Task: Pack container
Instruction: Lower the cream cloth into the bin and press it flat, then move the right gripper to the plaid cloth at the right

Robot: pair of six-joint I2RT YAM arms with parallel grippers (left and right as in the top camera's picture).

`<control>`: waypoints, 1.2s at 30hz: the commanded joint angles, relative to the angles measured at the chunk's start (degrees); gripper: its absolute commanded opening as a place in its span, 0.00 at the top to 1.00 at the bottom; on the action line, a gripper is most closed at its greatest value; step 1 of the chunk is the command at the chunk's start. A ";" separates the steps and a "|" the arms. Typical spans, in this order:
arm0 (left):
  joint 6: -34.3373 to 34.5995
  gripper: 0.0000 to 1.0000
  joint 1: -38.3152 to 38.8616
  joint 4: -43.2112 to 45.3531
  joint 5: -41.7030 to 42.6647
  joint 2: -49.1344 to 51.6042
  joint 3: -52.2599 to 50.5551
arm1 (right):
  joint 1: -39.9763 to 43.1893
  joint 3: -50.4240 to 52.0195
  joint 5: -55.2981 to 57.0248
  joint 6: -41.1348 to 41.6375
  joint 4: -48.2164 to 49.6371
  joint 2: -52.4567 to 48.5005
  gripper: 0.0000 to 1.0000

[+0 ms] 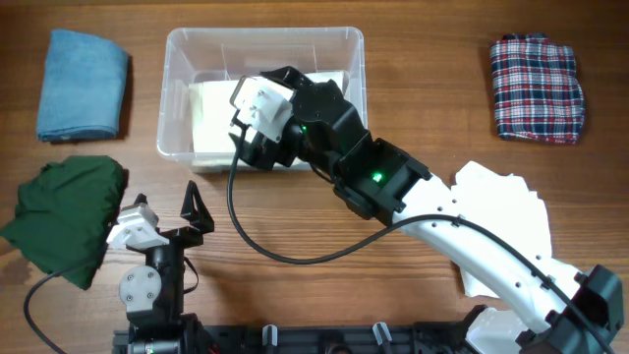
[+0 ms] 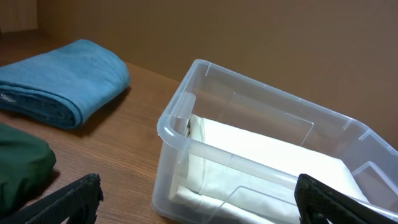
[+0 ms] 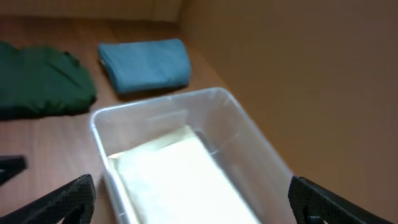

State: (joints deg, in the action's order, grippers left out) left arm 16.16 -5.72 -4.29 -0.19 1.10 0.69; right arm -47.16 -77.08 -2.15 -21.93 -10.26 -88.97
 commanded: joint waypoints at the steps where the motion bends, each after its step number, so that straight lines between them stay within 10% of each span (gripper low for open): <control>1: -0.94 0.00 0.26 0.15 -0.55 -0.39 -0.35 | 2.99 -1.05 -1.14 6.82 -4.39 -0.66 0.00; 12: -0.94 0.00 0.26 0.15 -0.55 -0.39 -0.35 | 19.10 -24.96 -4.57 14.43 -38.58 -0.68 0.00; 26: -0.94 0.00 0.26 0.15 -0.55 -0.39 -0.35 | 63.32 -25.33 -12.55 26.62 -27.82 -6.86 0.00; 36: -0.94 0.00 0.26 0.15 -0.55 -0.39 -0.35 | 80.02 -25.33 -23.28 32.63 -25.35 -25.18 0.00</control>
State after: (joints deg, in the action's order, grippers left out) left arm 16.16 -5.69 -4.29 -0.16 1.10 0.69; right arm 29.74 -101.73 -19.68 6.74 -36.07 -109.71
